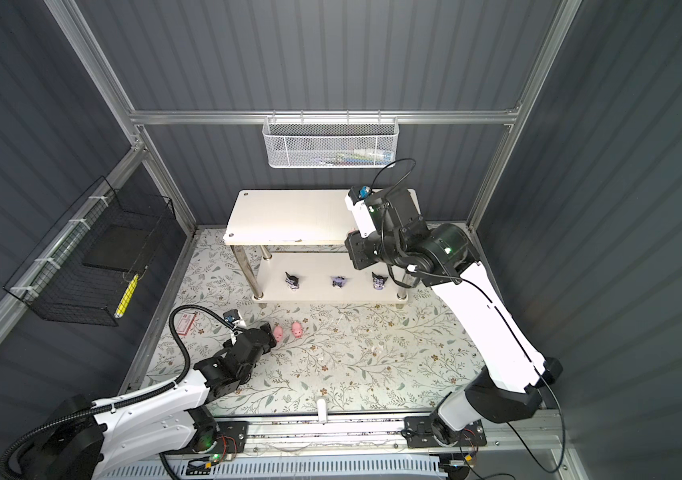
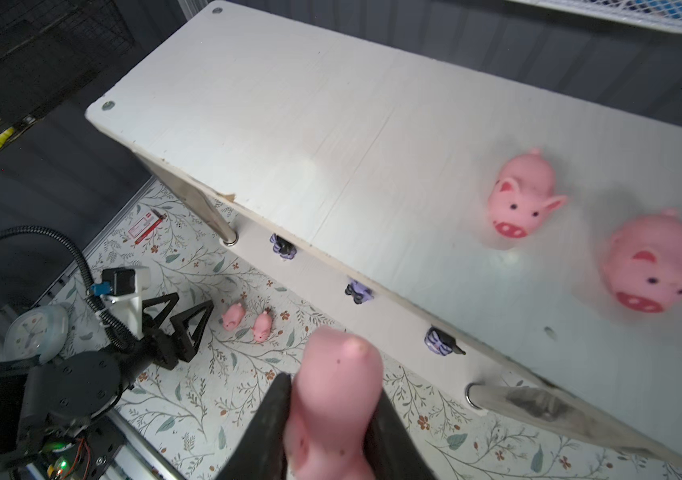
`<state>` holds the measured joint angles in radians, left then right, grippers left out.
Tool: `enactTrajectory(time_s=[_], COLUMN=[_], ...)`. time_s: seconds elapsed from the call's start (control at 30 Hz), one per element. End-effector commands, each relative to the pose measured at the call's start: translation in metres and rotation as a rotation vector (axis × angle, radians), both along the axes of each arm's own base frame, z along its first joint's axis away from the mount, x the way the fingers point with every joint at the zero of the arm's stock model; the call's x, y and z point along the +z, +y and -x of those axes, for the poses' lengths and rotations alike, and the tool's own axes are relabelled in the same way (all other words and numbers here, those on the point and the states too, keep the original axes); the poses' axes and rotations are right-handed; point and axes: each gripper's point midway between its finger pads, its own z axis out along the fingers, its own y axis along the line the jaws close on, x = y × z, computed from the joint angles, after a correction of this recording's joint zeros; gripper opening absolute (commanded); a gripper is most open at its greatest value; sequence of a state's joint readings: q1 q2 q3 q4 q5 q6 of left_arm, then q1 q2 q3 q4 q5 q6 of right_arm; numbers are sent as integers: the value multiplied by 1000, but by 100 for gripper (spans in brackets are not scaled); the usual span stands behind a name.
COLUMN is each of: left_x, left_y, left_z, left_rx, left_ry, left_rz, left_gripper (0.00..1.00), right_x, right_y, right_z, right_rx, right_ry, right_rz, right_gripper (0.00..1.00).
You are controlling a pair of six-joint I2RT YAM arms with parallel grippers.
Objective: Place and organize the plastic toys onto the shelf
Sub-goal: 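Lift the pink pig with the right gripper up over the top shelf, then lower the pig onto the top shelf beside the others and open the right gripper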
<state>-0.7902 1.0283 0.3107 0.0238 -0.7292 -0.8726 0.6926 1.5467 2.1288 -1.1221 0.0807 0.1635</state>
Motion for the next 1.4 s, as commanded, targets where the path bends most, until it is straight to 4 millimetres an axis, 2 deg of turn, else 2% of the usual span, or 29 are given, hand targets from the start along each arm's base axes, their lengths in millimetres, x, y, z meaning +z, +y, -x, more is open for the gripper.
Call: enactTrajectory(time_s=[0.0,0.23,0.53,1.03,1.37], left_x=[3,1,-4,-6,-7], left_y=[0,2,3,2,0], left_z=[-2,0,0,-2,-4], left_rx=[-1,3,10,5,3], left_ry=[-8,-3,0,5,13], left_rz=[4,4,9,1,-1], left_gripper=[87,87,87,87,87], right_x=[2,-12,-29,-45,-54], right_y=[6,16,25,35,37], right_z=[-28,-75,-101,-124,-129], right_rx=[-3,-20,-46,-45,-43], right_ry=[-33,12,35,61,75], right_rz=[8,-2,-16,-20,-3], right_gripper=[30,30,31,31,34])
